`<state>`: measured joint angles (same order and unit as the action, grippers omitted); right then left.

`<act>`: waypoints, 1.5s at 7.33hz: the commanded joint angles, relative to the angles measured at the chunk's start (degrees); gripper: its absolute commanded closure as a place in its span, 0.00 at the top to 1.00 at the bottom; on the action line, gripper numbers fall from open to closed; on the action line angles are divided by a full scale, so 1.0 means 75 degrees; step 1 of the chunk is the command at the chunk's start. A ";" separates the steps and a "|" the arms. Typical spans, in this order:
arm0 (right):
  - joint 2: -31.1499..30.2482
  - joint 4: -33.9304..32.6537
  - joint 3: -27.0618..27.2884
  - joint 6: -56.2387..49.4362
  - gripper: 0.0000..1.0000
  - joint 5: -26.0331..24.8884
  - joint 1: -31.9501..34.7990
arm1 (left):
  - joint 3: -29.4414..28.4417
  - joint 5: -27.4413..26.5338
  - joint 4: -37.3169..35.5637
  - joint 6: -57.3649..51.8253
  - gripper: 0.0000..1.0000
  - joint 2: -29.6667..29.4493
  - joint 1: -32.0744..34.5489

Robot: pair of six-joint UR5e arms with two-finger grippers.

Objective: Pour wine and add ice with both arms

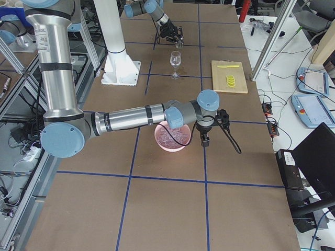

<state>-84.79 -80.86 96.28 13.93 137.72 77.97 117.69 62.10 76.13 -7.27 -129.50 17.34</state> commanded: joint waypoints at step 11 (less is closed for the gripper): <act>-0.0167 0.1887 0.0766 0.3837 1.00 -0.0105 -0.1196 | -0.0403 -0.0784 0.9405 0.6240 0.00 0.6434 0.0384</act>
<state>-85.13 -66.78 100.93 41.89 137.07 69.79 119.65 60.21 134.05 30.79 -87.29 20.03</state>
